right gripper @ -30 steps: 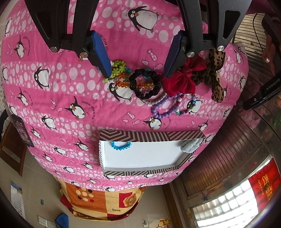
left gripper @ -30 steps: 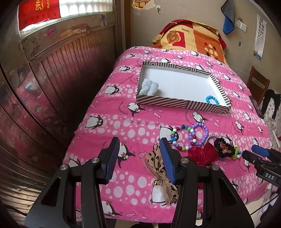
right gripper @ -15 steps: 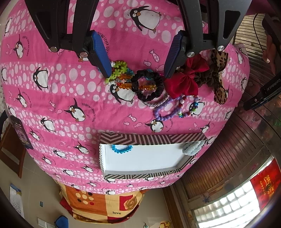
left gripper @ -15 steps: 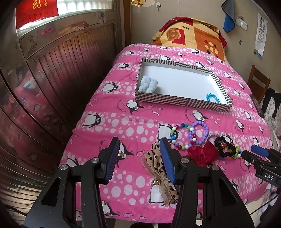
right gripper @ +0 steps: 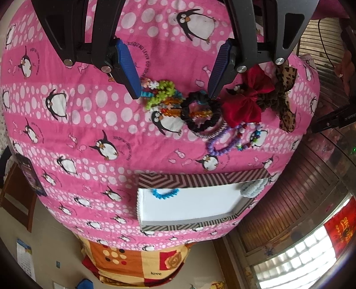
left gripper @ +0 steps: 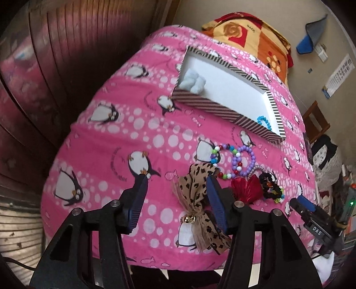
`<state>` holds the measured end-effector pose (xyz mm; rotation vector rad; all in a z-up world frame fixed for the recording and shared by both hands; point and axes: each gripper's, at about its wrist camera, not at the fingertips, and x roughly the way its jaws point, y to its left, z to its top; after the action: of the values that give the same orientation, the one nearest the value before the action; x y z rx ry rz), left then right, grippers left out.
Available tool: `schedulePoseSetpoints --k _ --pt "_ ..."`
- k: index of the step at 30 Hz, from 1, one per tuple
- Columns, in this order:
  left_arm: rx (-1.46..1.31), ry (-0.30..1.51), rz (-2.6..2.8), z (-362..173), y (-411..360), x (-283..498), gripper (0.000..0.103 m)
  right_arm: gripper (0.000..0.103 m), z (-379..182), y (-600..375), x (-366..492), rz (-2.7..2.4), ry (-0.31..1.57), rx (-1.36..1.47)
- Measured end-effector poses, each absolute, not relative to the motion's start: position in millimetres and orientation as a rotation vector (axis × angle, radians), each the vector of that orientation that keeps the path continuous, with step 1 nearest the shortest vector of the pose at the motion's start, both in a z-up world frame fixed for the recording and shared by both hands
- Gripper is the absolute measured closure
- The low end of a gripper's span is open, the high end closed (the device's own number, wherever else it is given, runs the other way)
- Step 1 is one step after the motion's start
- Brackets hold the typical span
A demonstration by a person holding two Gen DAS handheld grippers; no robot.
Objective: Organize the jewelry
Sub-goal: 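Grasp the leopard-print bow with the left tool while the right tool grasps the black scrunchie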
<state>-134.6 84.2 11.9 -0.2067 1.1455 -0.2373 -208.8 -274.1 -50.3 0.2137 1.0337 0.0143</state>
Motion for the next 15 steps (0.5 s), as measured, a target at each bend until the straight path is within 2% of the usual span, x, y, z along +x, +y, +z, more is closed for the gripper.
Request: schedulePoseSetpoints --k 7,15 --pt "-0.221 1.244 -0.288 -15 69 -136 0.046 0.044 -62 -283 -206 0.003 1.061 0.209" --pt "-0.227 1.287 -0.372 -29 56 -138 0.036 0.044 -62 -285 -199 0.037 1.039 0.213"
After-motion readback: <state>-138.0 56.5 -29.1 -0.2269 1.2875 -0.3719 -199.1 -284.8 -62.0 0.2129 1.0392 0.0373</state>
